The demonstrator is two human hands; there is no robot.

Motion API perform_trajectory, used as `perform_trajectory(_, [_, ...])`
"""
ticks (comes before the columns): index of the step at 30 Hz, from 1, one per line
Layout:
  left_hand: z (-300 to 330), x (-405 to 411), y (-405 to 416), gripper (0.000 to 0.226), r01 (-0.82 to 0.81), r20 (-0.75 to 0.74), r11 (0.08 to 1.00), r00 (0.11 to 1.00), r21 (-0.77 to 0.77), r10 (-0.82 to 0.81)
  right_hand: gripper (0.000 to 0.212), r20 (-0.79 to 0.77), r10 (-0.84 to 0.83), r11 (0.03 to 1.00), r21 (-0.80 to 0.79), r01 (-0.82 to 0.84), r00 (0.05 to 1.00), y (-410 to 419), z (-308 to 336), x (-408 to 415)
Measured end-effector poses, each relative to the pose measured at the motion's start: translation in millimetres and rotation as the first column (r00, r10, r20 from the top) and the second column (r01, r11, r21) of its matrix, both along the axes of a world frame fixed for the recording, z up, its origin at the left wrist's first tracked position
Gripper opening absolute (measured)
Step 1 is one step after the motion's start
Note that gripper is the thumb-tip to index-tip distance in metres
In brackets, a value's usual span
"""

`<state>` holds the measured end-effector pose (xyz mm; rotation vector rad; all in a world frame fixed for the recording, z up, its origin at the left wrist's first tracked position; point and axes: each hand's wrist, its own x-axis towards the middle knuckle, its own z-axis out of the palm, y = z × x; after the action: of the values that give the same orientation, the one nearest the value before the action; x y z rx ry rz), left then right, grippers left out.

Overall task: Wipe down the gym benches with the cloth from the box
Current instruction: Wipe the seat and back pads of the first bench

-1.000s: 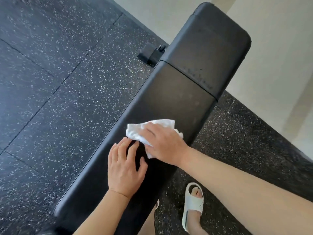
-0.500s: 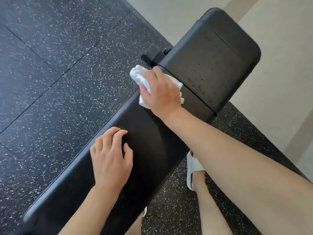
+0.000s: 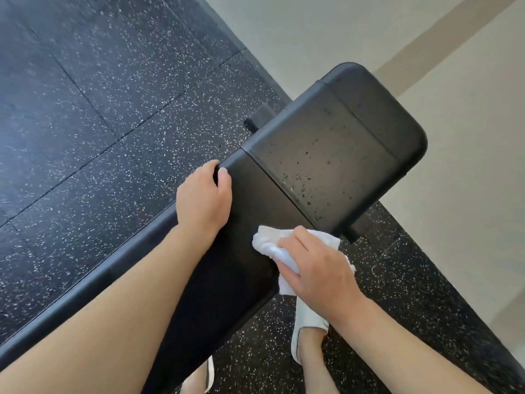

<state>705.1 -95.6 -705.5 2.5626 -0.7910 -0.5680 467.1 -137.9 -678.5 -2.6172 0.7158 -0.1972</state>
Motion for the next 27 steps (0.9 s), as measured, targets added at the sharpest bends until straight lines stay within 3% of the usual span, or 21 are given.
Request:
perform_trajectory(3, [-7.4,14.4,-36.0,0.054,-0.128,-0.069,0.981,0.988,0.148,0.140,0.015,0.057,-0.068,0.995,0.083,0.063,0.996,-11.1,7.5,9.8])
perform_trajectory(6, [-18.0,34.0,-50.1,0.061,-0.102,-0.159,0.950,0.975,0.296,0.155,0.013,0.154,-0.163,0.980,0.136,0.142,0.975,-30.4,8.9,33.6])
perform_trajectory(8, [-22.3,37.1,-51.6,0.060,-0.103,-0.153,0.953,0.976,0.286,0.152,0.015,0.190,-0.229,0.966,0.166,0.199,0.955,-44.7,9.1,59.5])
perform_trajectory(11, [-22.7,28.4,-48.8,0.050,-0.147,-0.031,0.964,0.987,0.223,0.157,0.021,0.226,-0.273,0.956,0.169,0.239,0.935,-65.3,7.0,102.2])
perform_trajectory(16, [-22.3,27.5,-49.8,0.044,-0.197,0.025,0.954,0.980,0.226,0.196,0.022,0.111,-0.163,0.979,0.143,0.146,0.980,-87.1,-13.5,148.0])
perform_trajectory(27, [-35.5,26.0,-47.2,0.056,-0.195,0.146,0.960,0.975,0.199,0.168,0.012,0.196,-0.035,0.997,-0.065,0.049,0.980,-87.5,-52.1,40.9])
